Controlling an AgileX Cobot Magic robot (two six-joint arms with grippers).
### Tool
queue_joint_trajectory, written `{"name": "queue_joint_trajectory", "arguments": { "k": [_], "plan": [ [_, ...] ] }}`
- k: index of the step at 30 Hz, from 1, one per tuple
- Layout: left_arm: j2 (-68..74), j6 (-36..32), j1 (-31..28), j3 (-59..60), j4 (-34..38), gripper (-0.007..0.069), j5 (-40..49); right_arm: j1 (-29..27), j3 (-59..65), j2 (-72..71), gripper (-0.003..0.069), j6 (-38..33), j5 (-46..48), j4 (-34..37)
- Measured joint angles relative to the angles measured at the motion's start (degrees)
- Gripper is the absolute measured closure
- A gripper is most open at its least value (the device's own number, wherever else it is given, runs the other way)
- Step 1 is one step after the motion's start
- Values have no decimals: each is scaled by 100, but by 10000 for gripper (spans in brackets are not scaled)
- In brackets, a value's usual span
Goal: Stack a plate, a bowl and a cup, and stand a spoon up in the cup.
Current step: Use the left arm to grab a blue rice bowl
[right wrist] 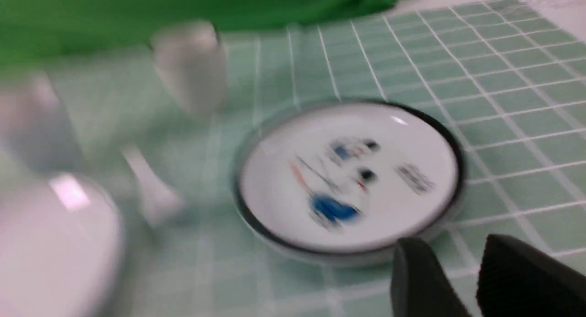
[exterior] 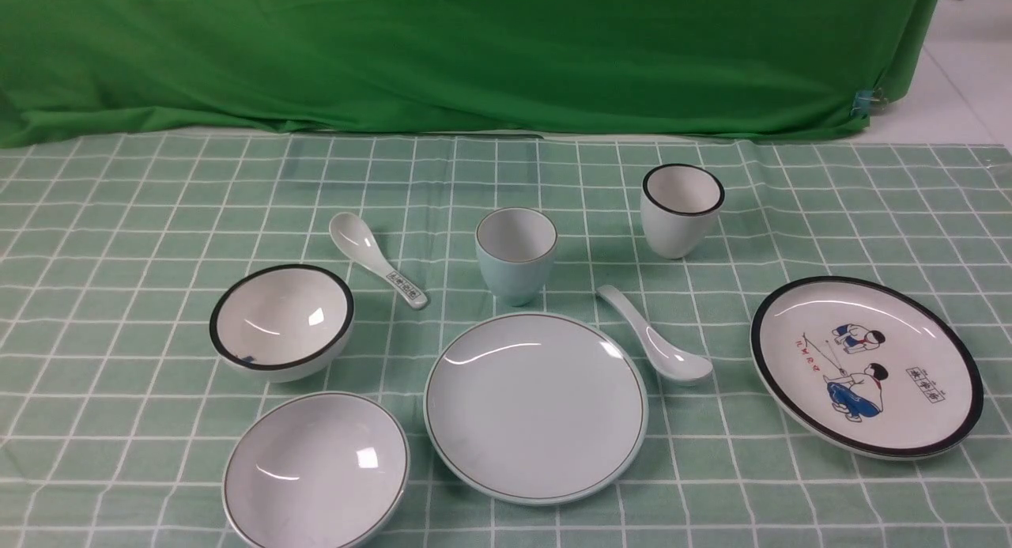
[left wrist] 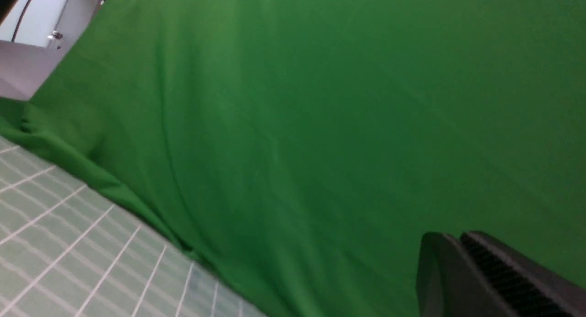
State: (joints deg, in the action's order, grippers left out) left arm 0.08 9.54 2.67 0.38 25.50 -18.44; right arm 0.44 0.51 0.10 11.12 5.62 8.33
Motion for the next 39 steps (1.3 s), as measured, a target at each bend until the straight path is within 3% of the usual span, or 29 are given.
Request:
{"name": "queue_joint_trajectory", "arguments": {
  "k": [3, 6, 7, 8, 9, 10, 12, 13, 16, 20, 24, 28, 31, 36, 39],
  "plan": [
    [-2, 1019, 0, -113, -257, 608, -1196, 0, 0, 0, 417, 1536, -691, 313],
    [143, 1279, -8, -963, -778, 608, -686, 0, 0, 0, 417, 1874, -973, 361],
    [379, 1333, -8, -1666, -1208, 608, 117, 0, 0, 0, 417, 1888, -1063, 372],
    [423, 1340, -8, -1770, -1208, 608, 252, 0, 0, 0, 417, 1888, -1073, 372],
    [891, 1334, -8, -2619, -1581, 608, 1478, 0, 0, 0, 417, 1829, -1109, 381],
    [1187, 1283, -13, -3022, -1698, 608, 2138, 0, 0, 0, 417, 1782, -1124, 383],
    [2231, 738, -13, -3957, -1834, 608, 4011, 0, 0, 0, 417, 1754, -1181, 395],
    [2323, 675, -13, -4095, -1834, 608, 4336, 0, 0, 0, 417, 1754, -1190, 395],
    [4094, -301, -13, -4821, -1775, 608, 6666, 39, -7, 0, 419, 1723, -1258, 377],
    [5325, -901, -13, -4874, -1630, 608, 7640, 227, -549, 125, 489, 1234, -381, 376],
    [6378, -1234, 226, -4874, -1652, 620, 7718, 615, -1941, 1077, 615, 185, 1280, 370],
    [6772, -1079, 737, -4874, -1800, 624, 7201, 964, -3353, 2709, 624, -855, 2981, 364],
    [7248, -448, 1065, -4874, -2468, 624, 6982, 1142, -4337, 4321, 610, -1675, 4375, 360],
    [7892, -204, 1099, -4874, -2888, 563, 6498, 1167, -4614, 5254, 606, -2045, 4692, 354],
    [8103, -189, 1099, -4874, -2923, 483, 6265, 1171, -4619, 5406, 606, -2094, 4676, 354]
  ]
}}
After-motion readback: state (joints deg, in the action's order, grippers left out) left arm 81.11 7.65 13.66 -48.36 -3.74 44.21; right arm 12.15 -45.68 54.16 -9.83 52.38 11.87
